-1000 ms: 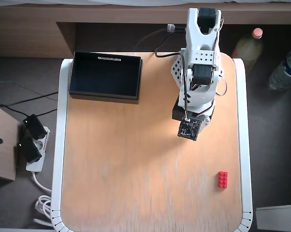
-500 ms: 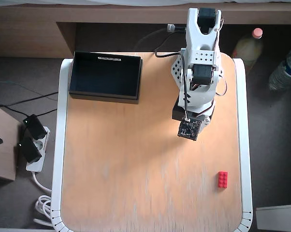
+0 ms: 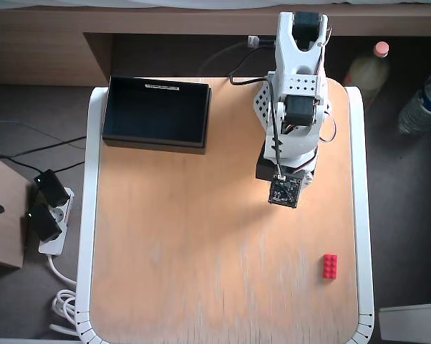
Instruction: Grasp a lego block and put it in the bin.
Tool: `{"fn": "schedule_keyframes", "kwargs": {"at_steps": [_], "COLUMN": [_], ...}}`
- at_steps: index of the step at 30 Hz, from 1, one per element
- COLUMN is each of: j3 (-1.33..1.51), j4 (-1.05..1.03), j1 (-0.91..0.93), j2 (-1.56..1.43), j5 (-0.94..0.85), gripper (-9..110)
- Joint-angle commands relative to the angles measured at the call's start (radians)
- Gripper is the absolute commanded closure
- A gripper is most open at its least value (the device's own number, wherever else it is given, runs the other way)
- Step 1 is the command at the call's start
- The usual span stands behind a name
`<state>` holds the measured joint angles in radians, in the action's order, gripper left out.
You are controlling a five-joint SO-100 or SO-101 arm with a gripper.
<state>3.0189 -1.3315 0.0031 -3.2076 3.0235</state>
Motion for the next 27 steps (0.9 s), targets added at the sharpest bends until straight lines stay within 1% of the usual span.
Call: {"fn": "schedule_keyframes", "kwargs": {"at_steps": [1, 4, 10, 14, 27], "j3": [0.153, 0.152, 0.092, -0.037, -0.511], "j4": [0.000, 0.031, 0.189, 0.236, 0.272], "j1": [0.015, 0.017, 0.037, 0.037, 0.058], "j2": [-0.067, -0.054, 0.072, 0.221, 0.703], "j5": [0.112, 0.144, 0.232, 0.253, 0.262], "gripper": [101, 101, 101, 101, 101]}}
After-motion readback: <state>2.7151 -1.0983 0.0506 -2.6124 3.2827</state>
